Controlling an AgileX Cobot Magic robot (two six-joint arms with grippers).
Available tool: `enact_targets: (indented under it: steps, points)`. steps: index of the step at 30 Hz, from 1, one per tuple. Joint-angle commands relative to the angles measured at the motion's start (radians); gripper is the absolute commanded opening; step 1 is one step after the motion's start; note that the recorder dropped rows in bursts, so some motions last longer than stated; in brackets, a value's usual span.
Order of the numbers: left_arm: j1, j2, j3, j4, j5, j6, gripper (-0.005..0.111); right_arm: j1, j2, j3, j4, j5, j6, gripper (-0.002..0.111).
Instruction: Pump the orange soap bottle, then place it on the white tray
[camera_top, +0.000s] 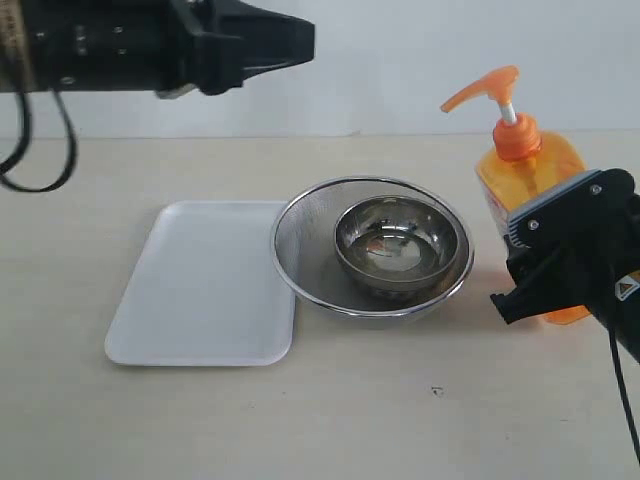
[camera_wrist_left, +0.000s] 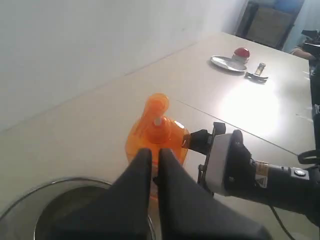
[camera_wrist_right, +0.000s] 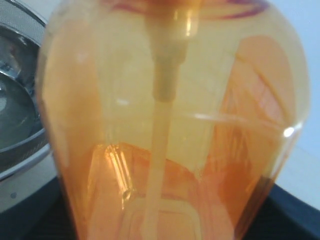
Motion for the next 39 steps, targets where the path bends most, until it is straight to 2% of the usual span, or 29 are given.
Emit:
enact_targets:
  steps: [1, 7, 11, 13, 23, 31, 39]
  points:
    - [-0.003, 0.193, -0.171, 0.031, -0.117, -0.057, 0.005, 0.003, -0.01, 0.002, -0.014, -0.011, 0.003, 0.0]
    - [-0.013, 0.376, -0.4, 0.159, -0.167, -0.245, 0.005, 0.003, -0.01, 0.002, -0.02, -0.009, -0.036, 0.0]
    - [-0.044, 0.415, -0.517, 0.257, -0.091, -0.334, 0.005, 0.003, -0.01, -0.003, -0.02, -0.007, -0.09, 0.0]
    - [-0.064, 0.424, -0.548, 0.257, -0.057, -0.358, 0.005, 0.003, -0.01, -0.003, -0.02, -0.009, -0.107, 0.0]
    - [-0.095, 0.508, -0.569, 0.257, -0.114, -0.387, 0.005, 0.003, -0.01, -0.013, -0.011, -0.005, -0.091, 0.0]
    - [-0.102, 0.51, -0.573, 0.257, -0.13, -0.4, 0.005, 0.003, -0.005, -0.015, -0.013, -0.018, -0.071, 0.0]
    - [-0.143, 0.51, -0.575, 0.257, -0.082, -0.381, 0.005, 0.003, -0.004, -0.045, -0.015, 0.043, -0.066, 0.0]
